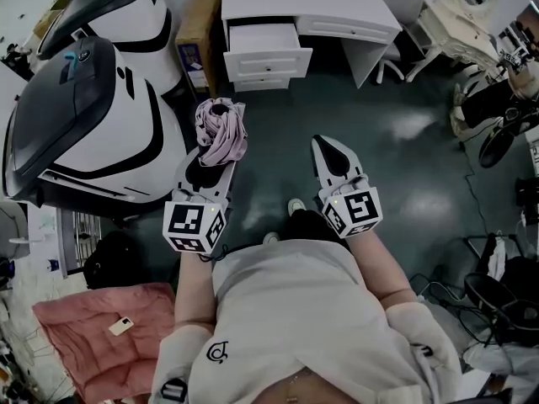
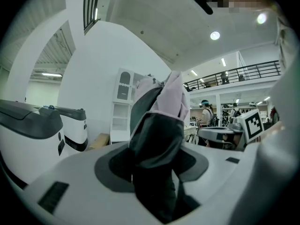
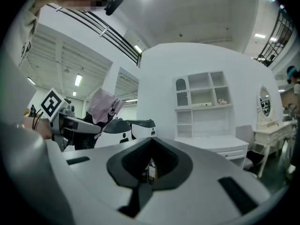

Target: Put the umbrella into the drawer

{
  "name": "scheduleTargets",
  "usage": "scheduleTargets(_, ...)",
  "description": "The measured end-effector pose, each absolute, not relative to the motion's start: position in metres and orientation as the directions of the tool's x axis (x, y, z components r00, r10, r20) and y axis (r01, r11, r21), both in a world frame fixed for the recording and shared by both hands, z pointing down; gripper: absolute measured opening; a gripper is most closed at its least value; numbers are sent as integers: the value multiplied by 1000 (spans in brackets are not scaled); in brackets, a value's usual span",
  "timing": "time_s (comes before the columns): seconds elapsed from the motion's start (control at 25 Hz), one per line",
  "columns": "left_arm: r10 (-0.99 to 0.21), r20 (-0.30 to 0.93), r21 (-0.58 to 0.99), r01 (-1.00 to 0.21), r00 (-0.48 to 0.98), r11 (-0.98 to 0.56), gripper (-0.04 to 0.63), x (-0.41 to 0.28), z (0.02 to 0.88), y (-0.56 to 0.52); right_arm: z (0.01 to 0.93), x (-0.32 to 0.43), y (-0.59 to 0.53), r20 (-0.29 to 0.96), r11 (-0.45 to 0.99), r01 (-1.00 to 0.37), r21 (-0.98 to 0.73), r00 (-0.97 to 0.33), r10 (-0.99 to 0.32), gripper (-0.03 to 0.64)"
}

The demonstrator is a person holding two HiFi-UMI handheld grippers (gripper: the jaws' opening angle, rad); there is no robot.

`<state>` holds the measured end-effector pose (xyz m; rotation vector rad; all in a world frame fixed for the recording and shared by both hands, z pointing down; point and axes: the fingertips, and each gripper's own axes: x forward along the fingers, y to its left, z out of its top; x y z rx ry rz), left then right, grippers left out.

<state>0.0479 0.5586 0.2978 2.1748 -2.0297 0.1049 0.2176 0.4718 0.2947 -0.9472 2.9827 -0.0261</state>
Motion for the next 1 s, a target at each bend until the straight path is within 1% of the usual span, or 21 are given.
scheduleTargets(0.2,-982,185,67,-997,42,-30,222,33,309,545,313,195,454,38,841,-538,-49,-843,-537,6)
scheduleTargets(0.36,-981,193,83,-996,25,-9,222,20,319,519,326,177,419,60,855,-513,-73,-858,-509,6)
scheduleTargets(0.48,-980,198,102,-995,7,13,222,10,325,490,329,162,391,61,881,-471,-39,-881,-469,6)
scheduleTargets(0.72,-976,214,112,-991,-48,73,222,-11,330,406,323,134,299,58,907,-419,-37,-907,-417,6)
scheduleTargets(0.84,-972,225,120,-989,-63,92,222,-17,336,356,325,127,247,63,919,-395,-6,-917,-394,6)
scheduleTargets(1.0,-967,234,123,-984,-97,129,223,-25,338,289,317,118,185,49,933,-348,94,-934,-353,6)
